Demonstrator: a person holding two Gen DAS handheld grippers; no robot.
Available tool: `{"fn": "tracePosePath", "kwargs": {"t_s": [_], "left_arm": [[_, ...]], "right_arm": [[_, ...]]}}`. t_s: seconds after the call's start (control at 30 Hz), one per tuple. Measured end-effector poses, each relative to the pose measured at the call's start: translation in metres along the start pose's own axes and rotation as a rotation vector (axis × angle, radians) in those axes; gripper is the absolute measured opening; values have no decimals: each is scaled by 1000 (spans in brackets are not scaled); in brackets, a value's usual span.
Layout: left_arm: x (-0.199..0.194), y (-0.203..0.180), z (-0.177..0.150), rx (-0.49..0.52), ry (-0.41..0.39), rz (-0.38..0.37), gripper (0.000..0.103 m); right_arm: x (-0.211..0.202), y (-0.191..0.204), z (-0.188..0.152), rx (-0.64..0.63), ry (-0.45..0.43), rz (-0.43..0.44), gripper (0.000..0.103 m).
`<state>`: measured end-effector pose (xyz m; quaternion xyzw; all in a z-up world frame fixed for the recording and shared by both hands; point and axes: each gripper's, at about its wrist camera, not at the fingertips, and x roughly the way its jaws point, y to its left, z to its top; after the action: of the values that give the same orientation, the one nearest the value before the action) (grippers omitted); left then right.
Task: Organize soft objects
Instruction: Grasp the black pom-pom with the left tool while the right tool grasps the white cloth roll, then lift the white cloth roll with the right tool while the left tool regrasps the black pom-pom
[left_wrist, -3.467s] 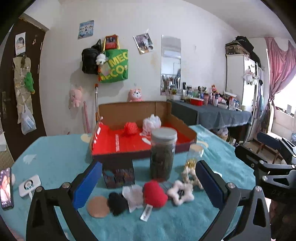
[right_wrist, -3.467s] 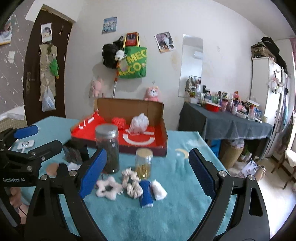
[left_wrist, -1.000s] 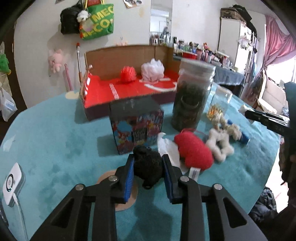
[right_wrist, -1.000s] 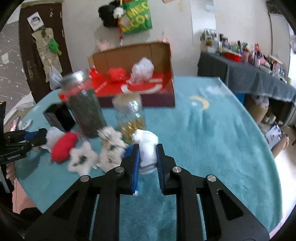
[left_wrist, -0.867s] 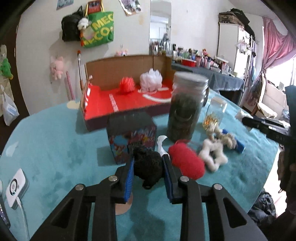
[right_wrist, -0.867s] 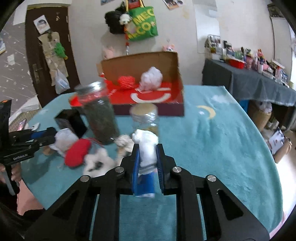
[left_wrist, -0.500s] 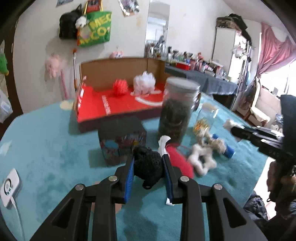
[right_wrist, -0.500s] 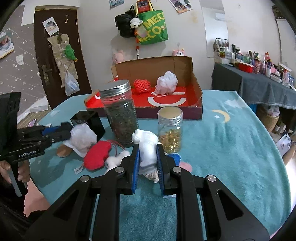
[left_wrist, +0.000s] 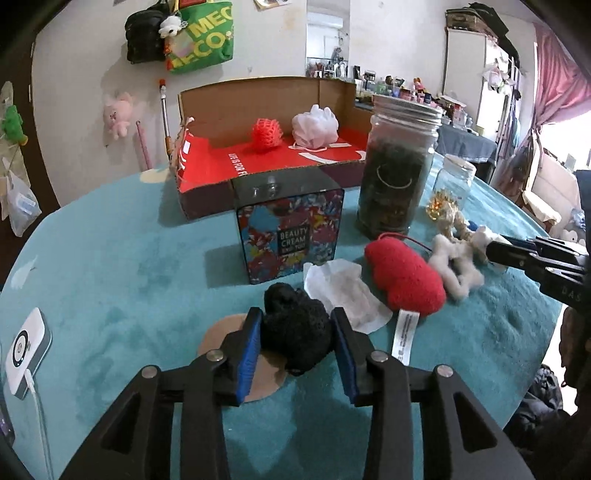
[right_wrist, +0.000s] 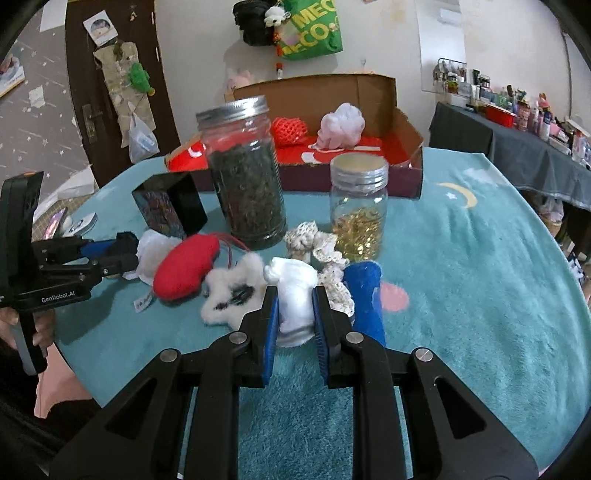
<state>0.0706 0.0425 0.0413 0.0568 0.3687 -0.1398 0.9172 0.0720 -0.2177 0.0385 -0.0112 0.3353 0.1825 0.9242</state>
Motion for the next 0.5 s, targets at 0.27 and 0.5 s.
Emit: {"fn": "tracePosePath", "kwargs": {"t_s": [0.27, 0.5], "left_arm": [[-14, 1, 6, -29, -54, -35, 31], [-41, -30, 26, 46, -181, -38, 31]], "right_arm": [[-5, -1, -3, -13, -35, -13, 18], [-19, 9, 7, -32, -107, -3, 18]]}}
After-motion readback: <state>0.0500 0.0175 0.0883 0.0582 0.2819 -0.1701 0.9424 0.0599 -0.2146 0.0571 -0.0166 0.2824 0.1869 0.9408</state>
